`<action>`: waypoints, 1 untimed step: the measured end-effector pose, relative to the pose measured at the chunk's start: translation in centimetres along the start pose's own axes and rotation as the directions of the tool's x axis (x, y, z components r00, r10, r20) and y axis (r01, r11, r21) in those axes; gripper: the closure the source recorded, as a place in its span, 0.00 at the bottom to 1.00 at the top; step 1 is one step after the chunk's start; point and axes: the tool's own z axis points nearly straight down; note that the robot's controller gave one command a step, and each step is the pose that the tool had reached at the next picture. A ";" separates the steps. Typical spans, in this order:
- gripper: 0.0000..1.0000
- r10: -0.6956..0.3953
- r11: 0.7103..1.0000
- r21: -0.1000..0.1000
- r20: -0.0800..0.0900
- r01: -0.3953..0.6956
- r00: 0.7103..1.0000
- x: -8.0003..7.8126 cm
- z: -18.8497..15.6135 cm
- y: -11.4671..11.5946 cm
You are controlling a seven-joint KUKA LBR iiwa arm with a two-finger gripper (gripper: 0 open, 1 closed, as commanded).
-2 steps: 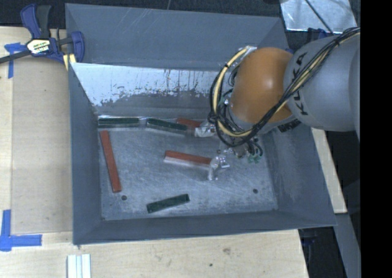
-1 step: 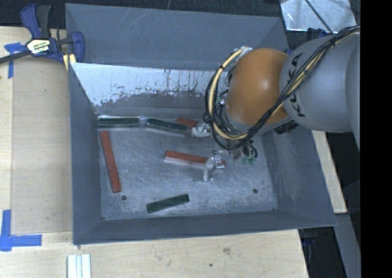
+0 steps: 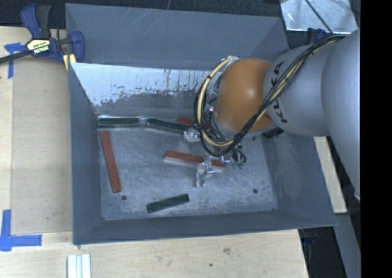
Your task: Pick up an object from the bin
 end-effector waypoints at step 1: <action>1.00 0.043 0.999 0.000 0.028 -0.043 0.999 -1.3 -0.7 0.5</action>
Offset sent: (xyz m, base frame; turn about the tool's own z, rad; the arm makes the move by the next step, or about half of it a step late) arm 0.0000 0.0000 0.0000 0.0000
